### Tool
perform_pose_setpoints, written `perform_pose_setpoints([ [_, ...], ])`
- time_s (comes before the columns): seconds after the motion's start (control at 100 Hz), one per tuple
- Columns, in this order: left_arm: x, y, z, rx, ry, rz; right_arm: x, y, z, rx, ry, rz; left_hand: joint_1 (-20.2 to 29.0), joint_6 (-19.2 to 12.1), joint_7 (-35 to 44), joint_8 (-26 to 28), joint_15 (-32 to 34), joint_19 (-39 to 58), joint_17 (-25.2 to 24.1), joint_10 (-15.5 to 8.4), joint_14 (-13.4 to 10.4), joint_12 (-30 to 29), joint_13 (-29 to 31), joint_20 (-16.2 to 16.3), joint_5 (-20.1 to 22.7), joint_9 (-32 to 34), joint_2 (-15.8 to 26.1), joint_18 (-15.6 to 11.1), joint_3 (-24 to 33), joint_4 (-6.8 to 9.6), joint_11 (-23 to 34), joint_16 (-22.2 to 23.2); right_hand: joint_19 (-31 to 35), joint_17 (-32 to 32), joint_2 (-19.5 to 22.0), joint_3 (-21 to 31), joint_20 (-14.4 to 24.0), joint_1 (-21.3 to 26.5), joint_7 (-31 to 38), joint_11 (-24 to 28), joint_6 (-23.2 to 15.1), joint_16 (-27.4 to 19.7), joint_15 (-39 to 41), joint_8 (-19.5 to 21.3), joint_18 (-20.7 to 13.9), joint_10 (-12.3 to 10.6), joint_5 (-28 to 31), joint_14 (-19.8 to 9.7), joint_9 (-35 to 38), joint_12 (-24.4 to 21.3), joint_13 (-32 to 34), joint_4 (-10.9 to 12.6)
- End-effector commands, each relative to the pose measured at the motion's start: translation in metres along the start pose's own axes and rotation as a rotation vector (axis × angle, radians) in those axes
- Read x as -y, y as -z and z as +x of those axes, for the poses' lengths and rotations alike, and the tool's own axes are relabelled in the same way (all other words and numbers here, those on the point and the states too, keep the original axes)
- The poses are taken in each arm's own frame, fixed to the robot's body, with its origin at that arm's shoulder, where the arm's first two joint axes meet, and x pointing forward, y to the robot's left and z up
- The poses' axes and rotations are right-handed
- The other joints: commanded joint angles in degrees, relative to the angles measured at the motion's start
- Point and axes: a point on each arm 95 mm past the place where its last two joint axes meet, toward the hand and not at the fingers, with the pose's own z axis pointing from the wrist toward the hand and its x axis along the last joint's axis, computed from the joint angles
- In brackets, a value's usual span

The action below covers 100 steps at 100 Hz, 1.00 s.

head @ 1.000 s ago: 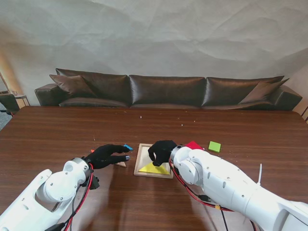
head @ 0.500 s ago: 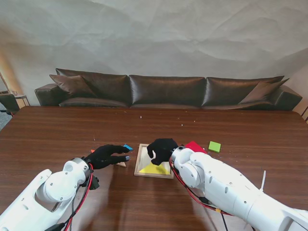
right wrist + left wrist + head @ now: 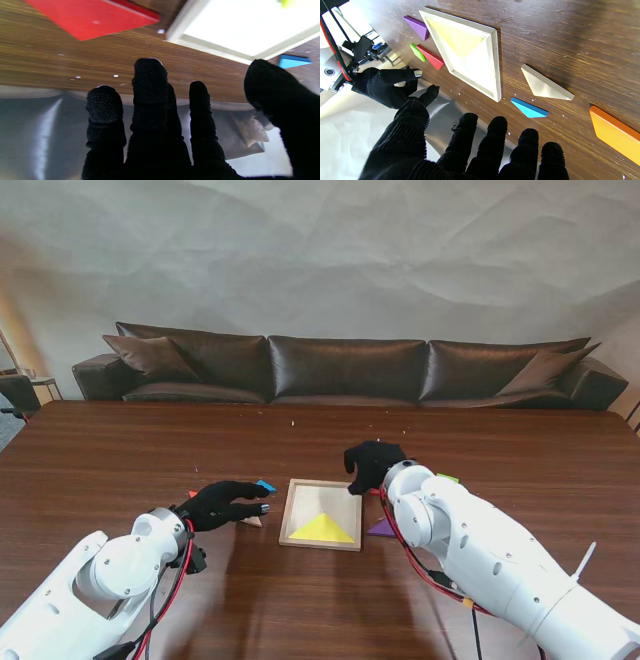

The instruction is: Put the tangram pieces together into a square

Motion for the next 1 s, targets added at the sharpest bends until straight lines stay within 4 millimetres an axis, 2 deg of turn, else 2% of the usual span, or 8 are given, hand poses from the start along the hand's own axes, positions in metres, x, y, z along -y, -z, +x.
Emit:
perform_pose_setpoints([
  [0.0, -0.003, 0.000, 0.002, -0.010, -0.003, -0.011, 0.006, 0.001, -0.029, 0.070, 0.025, 0.033, 1.01, -0.11, 0.02, 0.08, 0.21, -1.00, -0.35, 0.23, 0.33, 0.52, -0.05, 0.74, 1.01, 0.13, 1.79, -1.14, -1.52, 2.40, -0.14, 0.55, -0.34, -4.23, -3.98, 1.23, -0.86, -0.90, -1.16, -0.75, 0.92, -0.68, -0.93, 0.07, 0.46, 1.64, -2.50, 0.75, -3.54, -1.74, -1.39, -0.94],
  [0.19, -0.004, 0.001, 0.007, -0.016, -0.026, -0.001, 0.017, 0.000, -0.062, 0.156, 0.021, 0.075, 0.91, -0.18, 0.05, 0.09, 0.29, -0.98, -0.21, 0.10, 0.25, 0.54, 0.06, 0.73, 1.05, 0.21, 1.85, -1.08, -1.49, 2.44, -0.05, 0.55, -0.61, -4.23, -10.80, 3.83, -0.96, 0.35, -3.09, -1.28, 0.77, -1.32, -2.26, -2.22, 0.43, 1.55, -8.82, 0.99, -6.20, -2.78, -2.25, -2.57],
  [0.3, -0.004, 0.001, 0.009, -0.018, -0.036, -0.001, 0.020, -0.002, -0.071, 0.186, 0.030, 0.088, 0.89, -0.13, 0.10, 0.10, 0.35, -0.98, -0.13, 0.10, 0.27, 0.55, 0.14, 0.71, 1.14, 0.31, 1.83, -1.04, -1.47, 2.44, -0.01, 0.56, -0.70, -4.26, -12.38, 4.09, -0.98, 0.17, -3.21, -1.26, 0.04, -1.12, -1.98, -2.86, 0.37, 0.99, -10.95, 1.15, -6.19, -2.88, -2.82, -2.93],
  [0.64, -0.008, -0.002, 0.008, -0.011, -0.031, -0.020, 0.031, -0.014, -0.078, 0.247, 0.063, 0.080, 0.84, -0.13, 0.05, 0.07, 0.41, -0.98, -0.17, 0.22, 0.31, 0.57, 0.23, 0.70, 1.02, 0.40, 1.78, -1.09, -1.34, 2.42, 0.00, 0.58, 0.95, -2.71, -13.56, 4.45, -0.57, -0.69, -2.48, -0.82, -0.96, -0.20, 1.05, -4.02, -1.01, -0.17, -13.54, 0.37, -4.23, -2.88, -2.34, -3.35],
  [0.82, -0.008, -0.002, 0.008, -0.007, -0.028, -0.027, 0.037, -0.020, -0.078, 0.256, 0.050, 0.079, 0.80, -0.12, 0.06, 0.08, 0.42, -0.99, -0.21, 0.35, 0.36, 0.58, 0.29, 0.71, 1.02, 0.48, 1.76, -1.06, -1.27, 2.41, 0.03, 0.59, 1.64, -1.86, -13.83, 4.61, -0.63, -0.66, -1.71, -0.75, -0.96, -0.26, 1.98, -4.62, -1.12, -1.04, -13.32, 0.10, -1.63, -2.95, -1.03, -3.45],
  [0.99, -0.009, -0.003, 0.009, -0.003, -0.027, -0.032, 0.042, -0.022, -0.078, 0.260, 0.039, 0.081, 0.72, -0.14, 0.09, 0.08, 0.42, -0.98, -0.21, 0.31, 0.36, 0.57, 0.30, 0.72, 1.11, 0.48, 1.77, -1.08, -1.27, 2.39, 0.00, 0.60, 1.96, -1.36, -15.32, 5.07, -0.73, -0.17, -0.48, -0.94, -1.22, -0.34, 2.45, -4.97, -0.78, -0.82, -11.04, -0.10, 0.61, -3.09, 0.15, -3.55],
])
